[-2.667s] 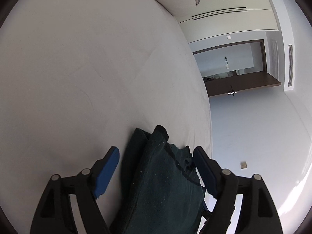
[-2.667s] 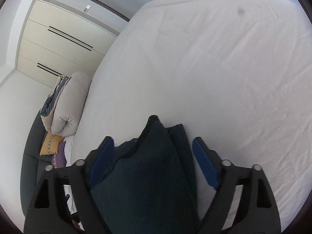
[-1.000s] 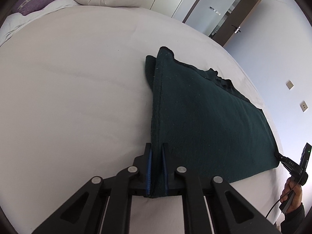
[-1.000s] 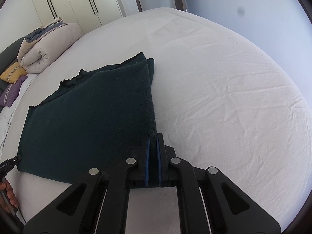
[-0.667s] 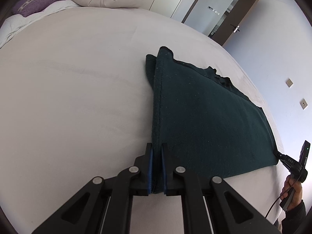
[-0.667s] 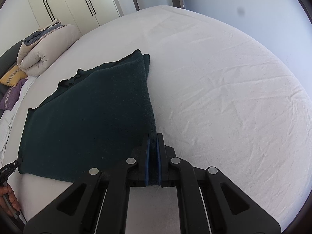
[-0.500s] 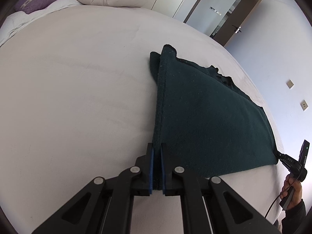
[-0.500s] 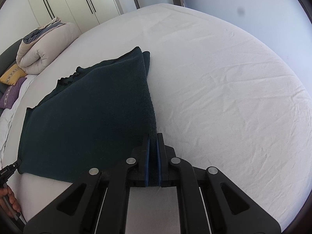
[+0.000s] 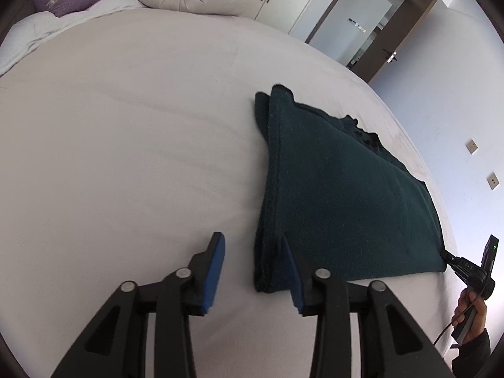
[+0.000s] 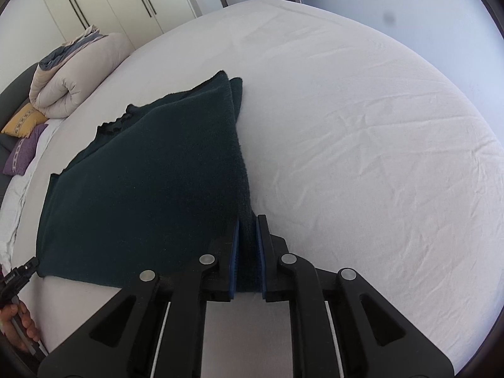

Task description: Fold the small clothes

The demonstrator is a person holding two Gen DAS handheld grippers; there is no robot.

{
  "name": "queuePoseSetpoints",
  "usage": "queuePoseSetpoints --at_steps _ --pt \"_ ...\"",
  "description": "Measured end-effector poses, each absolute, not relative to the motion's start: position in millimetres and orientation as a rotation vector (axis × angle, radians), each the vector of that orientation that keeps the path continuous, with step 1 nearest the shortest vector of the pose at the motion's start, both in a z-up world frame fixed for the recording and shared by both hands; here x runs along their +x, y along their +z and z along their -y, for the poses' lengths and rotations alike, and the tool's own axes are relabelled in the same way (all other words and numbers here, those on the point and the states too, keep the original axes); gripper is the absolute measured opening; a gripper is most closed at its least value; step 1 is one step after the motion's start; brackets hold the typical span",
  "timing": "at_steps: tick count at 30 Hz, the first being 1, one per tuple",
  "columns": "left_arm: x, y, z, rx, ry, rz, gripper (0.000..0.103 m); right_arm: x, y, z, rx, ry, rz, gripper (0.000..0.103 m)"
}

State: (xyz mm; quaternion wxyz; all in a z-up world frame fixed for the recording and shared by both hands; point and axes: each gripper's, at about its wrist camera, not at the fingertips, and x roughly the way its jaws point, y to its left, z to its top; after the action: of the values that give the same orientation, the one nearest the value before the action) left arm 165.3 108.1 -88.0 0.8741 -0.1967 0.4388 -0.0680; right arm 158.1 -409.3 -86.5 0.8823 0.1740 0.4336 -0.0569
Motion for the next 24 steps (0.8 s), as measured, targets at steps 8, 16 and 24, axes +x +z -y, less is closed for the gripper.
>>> queuePoseSetpoints --at_steps 8,16,24 --pt "192 -22 -61 -0.218 -0.197 -0.774 0.060 162 -24 389 0.442 0.044 -0.728 0.024" --pt "286 -31 4 -0.142 -0.255 -0.810 0.064 266 -36 346 0.680 0.264 -0.709 0.069" --pt "330 -79 21 -0.144 -0.215 -0.889 0.064 365 -104 285 0.728 0.408 -0.917 0.056"
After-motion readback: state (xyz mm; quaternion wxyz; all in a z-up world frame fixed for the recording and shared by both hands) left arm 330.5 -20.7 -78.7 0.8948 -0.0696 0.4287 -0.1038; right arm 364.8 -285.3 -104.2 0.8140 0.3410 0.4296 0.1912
